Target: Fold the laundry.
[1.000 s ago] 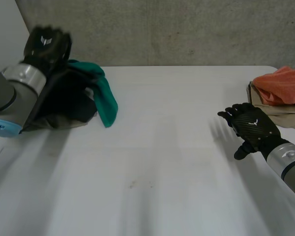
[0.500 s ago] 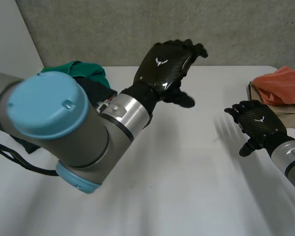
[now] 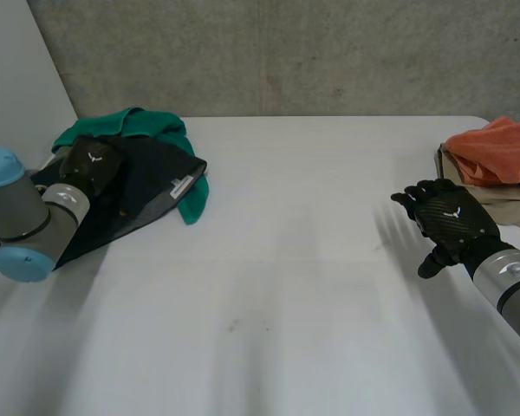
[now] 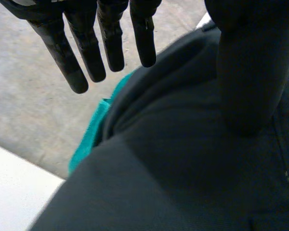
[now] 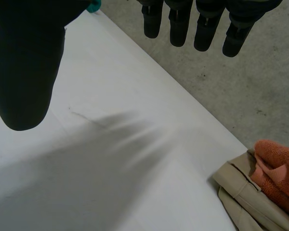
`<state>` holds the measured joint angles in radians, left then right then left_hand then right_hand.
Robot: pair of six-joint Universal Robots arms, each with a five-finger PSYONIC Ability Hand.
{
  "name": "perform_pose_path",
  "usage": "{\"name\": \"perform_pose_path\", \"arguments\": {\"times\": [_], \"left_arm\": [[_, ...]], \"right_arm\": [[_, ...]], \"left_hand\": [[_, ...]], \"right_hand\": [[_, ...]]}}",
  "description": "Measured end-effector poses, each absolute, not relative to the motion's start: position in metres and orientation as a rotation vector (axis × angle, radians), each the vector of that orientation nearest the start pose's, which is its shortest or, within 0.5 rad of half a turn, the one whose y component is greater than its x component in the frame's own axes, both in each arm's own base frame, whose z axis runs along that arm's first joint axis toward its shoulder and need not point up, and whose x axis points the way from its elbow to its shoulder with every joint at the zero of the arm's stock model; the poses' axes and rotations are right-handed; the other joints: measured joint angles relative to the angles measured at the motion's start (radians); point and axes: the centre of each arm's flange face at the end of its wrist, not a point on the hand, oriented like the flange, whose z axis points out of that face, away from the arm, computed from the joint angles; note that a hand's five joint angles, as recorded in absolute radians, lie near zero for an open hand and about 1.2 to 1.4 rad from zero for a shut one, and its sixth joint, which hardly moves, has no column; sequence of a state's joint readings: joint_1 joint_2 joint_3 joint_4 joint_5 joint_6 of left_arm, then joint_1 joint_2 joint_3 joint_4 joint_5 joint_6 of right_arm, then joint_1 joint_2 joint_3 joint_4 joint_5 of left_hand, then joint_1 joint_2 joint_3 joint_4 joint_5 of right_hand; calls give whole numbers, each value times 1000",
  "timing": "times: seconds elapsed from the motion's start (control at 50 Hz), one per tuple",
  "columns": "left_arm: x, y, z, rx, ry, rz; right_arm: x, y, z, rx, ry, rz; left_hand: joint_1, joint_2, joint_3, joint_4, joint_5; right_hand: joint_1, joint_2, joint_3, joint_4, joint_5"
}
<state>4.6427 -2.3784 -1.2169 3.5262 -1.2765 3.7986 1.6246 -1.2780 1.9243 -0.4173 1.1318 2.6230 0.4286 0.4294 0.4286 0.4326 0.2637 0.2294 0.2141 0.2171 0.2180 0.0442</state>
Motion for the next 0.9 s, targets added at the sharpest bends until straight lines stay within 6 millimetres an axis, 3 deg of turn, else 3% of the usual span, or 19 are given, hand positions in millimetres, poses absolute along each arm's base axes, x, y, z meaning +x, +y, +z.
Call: {"name": "perform_pose_path", "arguments": {"times": [0.14, 0.2, 0.24, 0.26, 0.44, 0.56, 0.58, 0.64, 0.72, 0.8, 0.82, 0.84, 0.86, 0.9], "left_arm": [[-181, -453, 112, 1088, 1923, -2028], [-180, -456, 108, 1087, 1927, -2031], [-180, -456, 107, 1086, 1927, -2034], [-181, -456, 108, 1085, 1927, -2036], [-192, -447, 134, 1063, 1869, -2113], [-239, -402, 244, 920, 1794, -2500], [-243, -397, 255, 900, 1787, -2540], [-260, -366, 312, 784, 1740, -2762], [-282, -328, 360, 701, 1707, -2992], [-302, -304, 375, 706, 1715, -3100], [-323, -284, 378, 741, 1746, -3164], [-325, -281, 378, 747, 1751, -3170], [-342, -268, 373, 787, 1792, -3196], [-346, -265, 371, 798, 1804, -3198]], "right_arm": [[186, -293, 153, -1068, 2152, -1940], [186, -293, 152, -1067, 2156, -1935], [186, -293, 151, -1066, 2158, -1932], [186, -293, 150, -1066, 2160, -1930], [184, -294, 148, -1053, 2187, -1929], [183, -296, 148, -1044, 2205, -1939], [183, -296, 148, -1044, 2205, -1939], [183, -296, 148, -1043, 2207, -1939], [183, -295, 148, -1041, 2208, -1938], [182, -295, 148, -1036, 2211, -1939], [181, -296, 149, -1027, 2218, -1945], [181, -296, 149, -1025, 2221, -1946], [180, -297, 149, -1023, 2222, -1947], [179, -298, 150, -1012, 2234, -1956]], "left_hand": [[192, 185, 182, 182, 173], [464, 521, 496, 513, 443], [544, 614, 576, 623, 521], [590, 681, 641, 720, 574], [626, 695, 658, 746, 574], [678, 749, 740, 766, 574], [682, 753, 745, 766, 574], [712, 762, 759, 769, 574], [718, 766, 759, 769, 574], [718, 767, 759, 769, 574], [718, 767, 759, 769, 574], [718, 767, 759, 769, 574], [718, 767, 759, 769, 574], [718, 767, 759, 769, 574]], "right_hand": [[0, 0, 0, 0, 0], [0, 0, 0, 0, 0], [0, 0, 0, 0, 0], [0, 0, 0, 0, 0], [0, 0, 0, 0, 0], [0, 0, 0, 0, 0], [0, 0, 0, 0, 0], [0, 0, 0, 0, 0], [0, 0, 0, 0, 0], [0, 0, 0, 0, 0], [0, 0, 0, 0, 0], [0, 0, 0, 0, 0], [0, 0, 0, 0, 0], [0, 0, 0, 0, 0]]}}
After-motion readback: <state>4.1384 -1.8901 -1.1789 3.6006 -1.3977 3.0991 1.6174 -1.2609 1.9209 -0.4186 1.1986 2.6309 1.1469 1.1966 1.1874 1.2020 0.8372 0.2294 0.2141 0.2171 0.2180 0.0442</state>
